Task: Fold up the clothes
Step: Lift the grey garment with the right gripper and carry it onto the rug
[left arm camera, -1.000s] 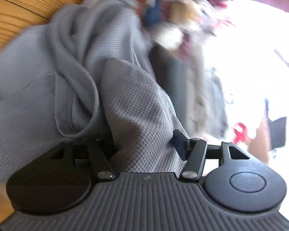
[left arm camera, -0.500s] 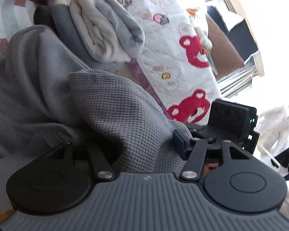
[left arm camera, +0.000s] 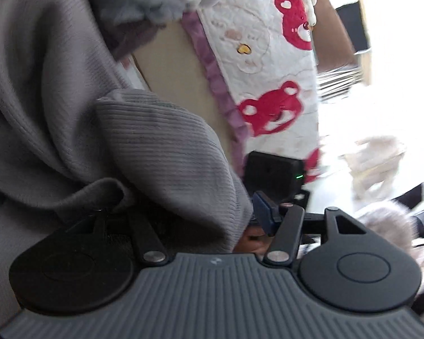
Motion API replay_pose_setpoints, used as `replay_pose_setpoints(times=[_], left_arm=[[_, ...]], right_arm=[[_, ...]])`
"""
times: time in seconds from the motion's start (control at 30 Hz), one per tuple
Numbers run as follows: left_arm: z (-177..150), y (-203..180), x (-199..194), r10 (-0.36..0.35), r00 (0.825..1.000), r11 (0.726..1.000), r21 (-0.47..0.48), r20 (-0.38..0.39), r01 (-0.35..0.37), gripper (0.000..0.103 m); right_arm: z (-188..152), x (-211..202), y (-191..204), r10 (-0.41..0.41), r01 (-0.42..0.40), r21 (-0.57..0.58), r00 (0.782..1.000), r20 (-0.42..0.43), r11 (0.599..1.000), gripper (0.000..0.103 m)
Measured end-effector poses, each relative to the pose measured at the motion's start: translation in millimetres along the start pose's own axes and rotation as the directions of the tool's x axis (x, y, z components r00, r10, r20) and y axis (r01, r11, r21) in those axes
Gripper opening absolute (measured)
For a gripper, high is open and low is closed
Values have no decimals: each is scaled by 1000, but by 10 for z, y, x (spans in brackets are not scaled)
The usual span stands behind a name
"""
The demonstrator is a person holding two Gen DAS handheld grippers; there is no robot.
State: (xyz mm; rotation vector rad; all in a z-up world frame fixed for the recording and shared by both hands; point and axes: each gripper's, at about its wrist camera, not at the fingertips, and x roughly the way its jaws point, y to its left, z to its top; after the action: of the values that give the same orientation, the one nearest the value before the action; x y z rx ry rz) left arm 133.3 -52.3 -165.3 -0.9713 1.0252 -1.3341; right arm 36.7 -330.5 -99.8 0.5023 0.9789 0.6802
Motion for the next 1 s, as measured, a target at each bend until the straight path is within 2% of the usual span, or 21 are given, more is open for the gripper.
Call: replay_pose_setpoints(times=[0.1,0.2,0.37,0.53,0.6,0.7,0.77,0.83,0.9,1.0], left_arm=[[141,252,174,-126,992,990,-63,-33,123,57],[153,142,339,-149,985,989,-35,-82,147,57],[-28,-233,652,-120,981,990,58,-155,130,57],[-151,-550,605,-82,987,995,51,-139,90,57],[-158,-832,618,-28,991,995,89,-134,40,57],[-265,-1136,553,-19,991,983,176,-129,42,57],[-321,-1219,498,-75,988,984,151,-133,95,57],[-377,-1253,433,-161,978,977,121,-135,178,57],[-424,-1279,401,-228,962,964,107,-149,245,58],[-488,-1281,454,-207,966,967,116,-156,227,59]], right_arm=[[-33,-152,25,-59,59,-2,997,45,998,12],[-145,-288,127,-119,119,4,990,78,993,12],[-443,-473,285,-227,229,-2,963,146,973,12],[-476,-597,563,-287,292,-10,946,148,956,12],[-475,-708,618,-290,289,31,941,172,957,12],[-514,-794,878,-334,337,24,919,208,941,12],[-557,-851,1145,-391,402,-6,895,214,916,12],[-652,-963,1378,-421,424,44,872,249,905,12],[-817,-1050,1497,-415,401,110,860,299,910,12],[-1083,-1115,1418,-369,343,136,854,366,929,11]])
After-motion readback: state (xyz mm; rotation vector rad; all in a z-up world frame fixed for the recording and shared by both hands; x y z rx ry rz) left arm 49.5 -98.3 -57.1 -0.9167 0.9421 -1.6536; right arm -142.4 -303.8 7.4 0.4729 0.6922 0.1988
